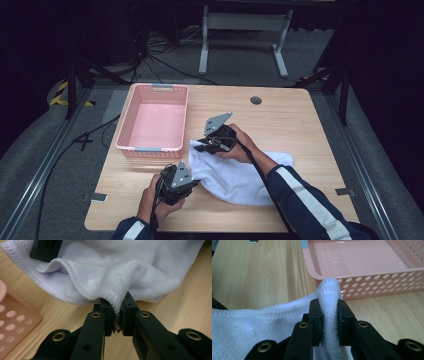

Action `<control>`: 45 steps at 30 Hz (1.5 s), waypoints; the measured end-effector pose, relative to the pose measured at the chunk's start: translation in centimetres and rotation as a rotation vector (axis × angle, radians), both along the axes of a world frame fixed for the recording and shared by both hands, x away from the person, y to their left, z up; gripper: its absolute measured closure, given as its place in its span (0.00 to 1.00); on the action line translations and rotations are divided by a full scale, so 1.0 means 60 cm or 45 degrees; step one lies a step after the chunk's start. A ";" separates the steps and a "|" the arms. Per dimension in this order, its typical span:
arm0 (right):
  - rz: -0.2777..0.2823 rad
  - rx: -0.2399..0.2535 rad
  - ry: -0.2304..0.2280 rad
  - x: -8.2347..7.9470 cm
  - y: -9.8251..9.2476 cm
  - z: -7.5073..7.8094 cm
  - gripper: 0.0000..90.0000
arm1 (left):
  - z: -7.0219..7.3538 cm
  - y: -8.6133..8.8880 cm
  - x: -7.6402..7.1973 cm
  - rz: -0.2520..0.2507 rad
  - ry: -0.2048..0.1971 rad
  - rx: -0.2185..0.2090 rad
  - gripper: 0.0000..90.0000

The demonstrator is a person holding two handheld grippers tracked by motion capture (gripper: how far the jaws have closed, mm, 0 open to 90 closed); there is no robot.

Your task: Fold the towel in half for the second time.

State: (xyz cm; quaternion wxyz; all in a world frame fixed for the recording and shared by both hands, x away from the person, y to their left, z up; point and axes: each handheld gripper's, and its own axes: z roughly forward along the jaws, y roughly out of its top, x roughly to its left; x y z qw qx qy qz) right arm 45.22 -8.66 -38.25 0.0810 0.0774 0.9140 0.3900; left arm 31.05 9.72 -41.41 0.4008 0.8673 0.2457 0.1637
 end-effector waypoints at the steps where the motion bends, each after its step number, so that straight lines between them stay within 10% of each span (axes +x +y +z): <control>1: -0.001 0.009 0.000 0.000 -0.001 0.003 0.85 | 0.003 0.000 0.001 -0.006 -0.013 0.004 0.92; 11: -0.015 0.088 -0.022 -0.006 -0.072 0.054 0.84 | 0.044 -0.071 0.014 -0.148 -0.093 -0.021 0.92; 25: -0.118 0.153 -0.038 -0.022 -0.259 0.078 0.82 | 0.061 -0.243 0.045 -0.390 -0.112 -0.001 0.92; 37: -0.241 0.100 0.030 -0.048 -0.408 0.012 0.73 | 0.002 -0.366 0.061 -0.529 0.021 0.034 0.84; 45: -0.401 0.038 0.076 -0.060 -0.498 -0.030 0.53 | 0.027 -0.330 0.044 -0.528 0.031 -0.074 0.59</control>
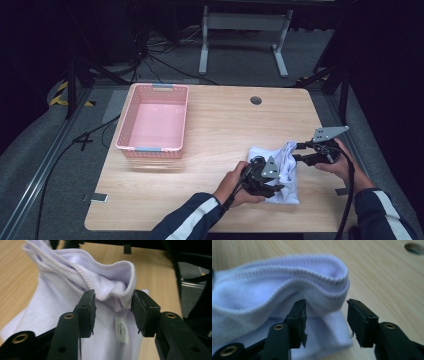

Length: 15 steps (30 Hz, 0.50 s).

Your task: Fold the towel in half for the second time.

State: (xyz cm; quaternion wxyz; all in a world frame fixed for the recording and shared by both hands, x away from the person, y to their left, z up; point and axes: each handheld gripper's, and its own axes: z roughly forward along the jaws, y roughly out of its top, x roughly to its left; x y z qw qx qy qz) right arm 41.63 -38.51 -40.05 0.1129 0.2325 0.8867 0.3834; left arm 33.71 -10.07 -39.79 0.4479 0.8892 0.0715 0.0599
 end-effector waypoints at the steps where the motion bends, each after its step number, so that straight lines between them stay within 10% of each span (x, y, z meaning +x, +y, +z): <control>1: 0.000 0.000 0.000 0.000 0.000 0.000 0.53 | 0.005 0.017 -0.004 0.005 -0.010 -0.001 0.59; 8: -0.159 -0.039 -0.020 -0.033 -0.051 0.014 0.46 | -0.023 0.101 -0.015 0.116 0.057 0.049 0.49; 15: -0.411 -0.087 -0.141 -0.055 -0.046 0.050 0.48 | -0.051 0.102 -0.014 0.112 0.081 0.091 0.50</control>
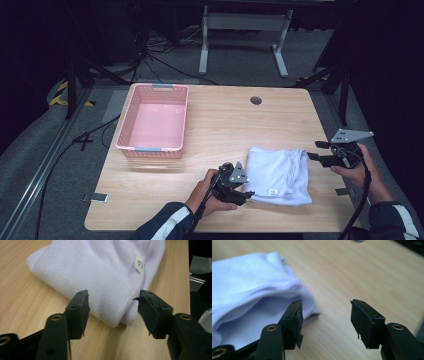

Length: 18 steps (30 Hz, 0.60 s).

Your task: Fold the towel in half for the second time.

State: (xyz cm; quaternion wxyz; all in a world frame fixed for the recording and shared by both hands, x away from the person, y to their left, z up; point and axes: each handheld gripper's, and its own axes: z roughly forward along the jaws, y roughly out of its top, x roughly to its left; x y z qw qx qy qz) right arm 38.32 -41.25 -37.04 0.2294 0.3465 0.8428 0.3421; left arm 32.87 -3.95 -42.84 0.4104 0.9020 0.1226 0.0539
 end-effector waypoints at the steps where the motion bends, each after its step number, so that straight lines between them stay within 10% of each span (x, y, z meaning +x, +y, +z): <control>1: -0.007 0.081 -0.023 -0.006 0.000 0.013 0.50 | -0.003 -0.003 -0.001 -0.013 0.003 0.001 0.52; 6: 0.109 0.192 -0.053 -0.026 0.040 0.022 0.49 | -0.023 -0.016 -0.002 -0.025 0.020 0.048 0.60; 11: 0.096 0.060 0.038 -0.008 0.090 -0.040 0.44 | -0.034 -0.021 -0.007 -0.024 -0.001 0.083 0.62; 18: 0.003 -0.075 0.145 0.021 0.071 -0.103 0.37 | -0.038 -0.016 -0.009 -0.031 -0.024 0.075 0.54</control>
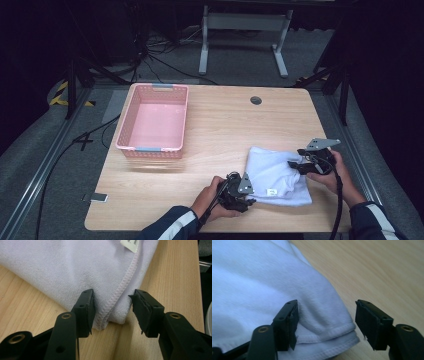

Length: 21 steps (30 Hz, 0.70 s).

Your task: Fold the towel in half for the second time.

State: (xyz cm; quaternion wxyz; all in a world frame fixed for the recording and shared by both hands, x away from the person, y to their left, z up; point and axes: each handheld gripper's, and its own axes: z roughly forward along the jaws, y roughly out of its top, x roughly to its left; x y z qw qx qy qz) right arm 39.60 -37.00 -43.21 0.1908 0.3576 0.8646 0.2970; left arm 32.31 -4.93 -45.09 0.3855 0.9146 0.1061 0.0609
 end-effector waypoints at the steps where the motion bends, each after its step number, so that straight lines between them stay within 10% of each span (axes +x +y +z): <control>1: 0.013 0.026 0.012 0.004 -0.008 -0.008 0.38 | 0.004 0.004 0.001 0.019 0.009 0.001 0.46; 7: 0.017 0.038 0.016 0.003 -0.005 -0.008 0.41 | -0.002 0.019 0.021 0.121 0.087 -0.059 0.27; 11: 0.035 0.192 0.037 0.002 -0.006 -0.001 0.31 | -0.022 -0.003 0.023 0.088 0.118 -0.008 0.18; 21: 0.024 0.198 0.133 0.030 0.006 -0.033 0.11 | -0.033 -0.022 0.026 0.106 0.050 0.047 0.16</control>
